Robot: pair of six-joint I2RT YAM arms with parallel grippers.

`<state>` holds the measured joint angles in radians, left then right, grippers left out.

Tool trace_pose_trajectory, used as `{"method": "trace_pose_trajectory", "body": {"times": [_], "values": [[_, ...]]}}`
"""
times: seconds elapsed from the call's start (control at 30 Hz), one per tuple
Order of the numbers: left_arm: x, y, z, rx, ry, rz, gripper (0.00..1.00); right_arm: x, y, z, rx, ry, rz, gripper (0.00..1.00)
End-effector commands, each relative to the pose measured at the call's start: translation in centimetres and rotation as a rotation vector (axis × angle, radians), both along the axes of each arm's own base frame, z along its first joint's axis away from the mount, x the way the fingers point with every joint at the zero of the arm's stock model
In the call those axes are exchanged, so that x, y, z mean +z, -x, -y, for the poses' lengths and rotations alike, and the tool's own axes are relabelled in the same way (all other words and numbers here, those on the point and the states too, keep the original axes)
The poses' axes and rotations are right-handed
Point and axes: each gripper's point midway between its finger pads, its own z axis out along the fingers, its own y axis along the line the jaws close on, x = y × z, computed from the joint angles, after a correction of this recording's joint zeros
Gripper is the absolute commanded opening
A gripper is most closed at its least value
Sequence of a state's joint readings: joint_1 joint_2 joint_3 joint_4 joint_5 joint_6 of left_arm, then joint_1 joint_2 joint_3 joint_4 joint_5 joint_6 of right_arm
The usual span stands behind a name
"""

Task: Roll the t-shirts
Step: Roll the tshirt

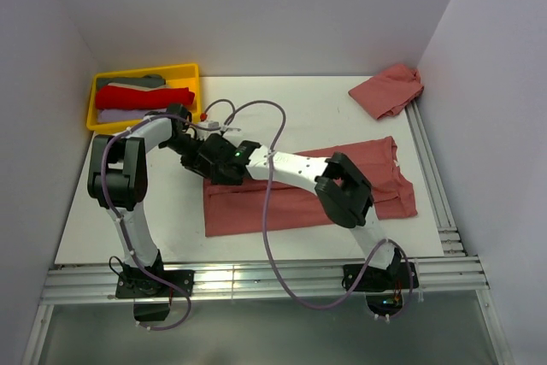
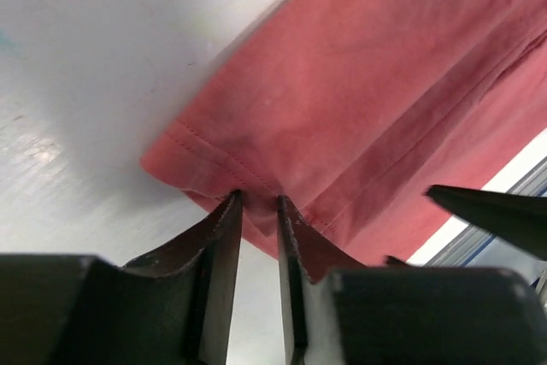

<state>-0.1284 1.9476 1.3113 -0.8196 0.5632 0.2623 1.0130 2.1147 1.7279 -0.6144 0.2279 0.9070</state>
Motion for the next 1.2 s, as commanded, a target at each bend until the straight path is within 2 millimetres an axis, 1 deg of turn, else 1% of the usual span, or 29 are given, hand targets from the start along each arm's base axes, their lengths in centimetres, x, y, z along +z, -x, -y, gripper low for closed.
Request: {"method": "trace_pose_trajectory", "body": {"times": [0.0,0.03,0.07,0.17,0.27,0.3,0.33,0.5,0.6,0.63,0.83,0.93,1.03,1.17], "values": [[0.4,-1.1,0.3,0.012,0.0,0.029,0.28,1.4,-0.5,-2.4,0.041,-0.018,0.074,0.49],[0.6,-1.2,0.4,0.013,0.002,0.031,0.27,1.4,-0.5,-2.9,0.046,-0.017,0.084,0.49],[0.6,-1.2,0.4,0.013,0.002,0.031,0.27,0.7,0.0,-3.3,0.059,-0.006,0.077,0.5],[0.7,-1.3,0.4,0.012,0.003,0.028,0.26,-0.1,0.5,-3.8,0.07,0.002,0.074,0.5],[0.6,-1.3,0.4,0.014,-0.002,0.028,0.26,-1.0,1.1,-4.0,0.079,-0.002,0.064,0.5],[0.5,-1.3,0.4,0.014,0.0,0.025,0.25,-0.9,1.0,-4.2,0.079,-0.013,0.07,0.5],[0.5,-1.3,0.4,0.013,0.001,0.025,0.25,-1.5,1.2,-4.0,0.08,-0.003,0.063,0.5],[0.6,-1.4,0.4,0.016,0.001,0.023,0.22,-2.5,1.5,-4.0,0.09,0.006,0.053,0.48],[0.6,-1.6,0.4,0.02,-0.002,0.026,0.21,-2.6,1.8,-4.1,0.095,0.0,0.053,0.4],[0.5,-1.6,0.3,0.02,-0.006,0.026,0.21,-2.9,2.1,-4.2,0.103,-0.002,0.049,0.35],[0.6,-1.9,0.3,0.027,-0.009,0.025,0.16,-3.4,2.8,-4.4,0.11,0.002,0.039,0.15],[0.7,-2.1,0.3,0.031,-0.013,0.029,0.15,-3.1,3.3,-4.6,0.115,0.0,0.043,0.1],[0.8,-2.3,0.3,0.034,-0.015,0.034,0.13,-2.9,4.1,-4.8,0.12,0.0,0.039,0.08],[0.6,-2.6,0.3,0.042,-0.019,0.029,0.11,-3.4,4.9,-4.6,0.125,0.017,0.029,0.06]]}}
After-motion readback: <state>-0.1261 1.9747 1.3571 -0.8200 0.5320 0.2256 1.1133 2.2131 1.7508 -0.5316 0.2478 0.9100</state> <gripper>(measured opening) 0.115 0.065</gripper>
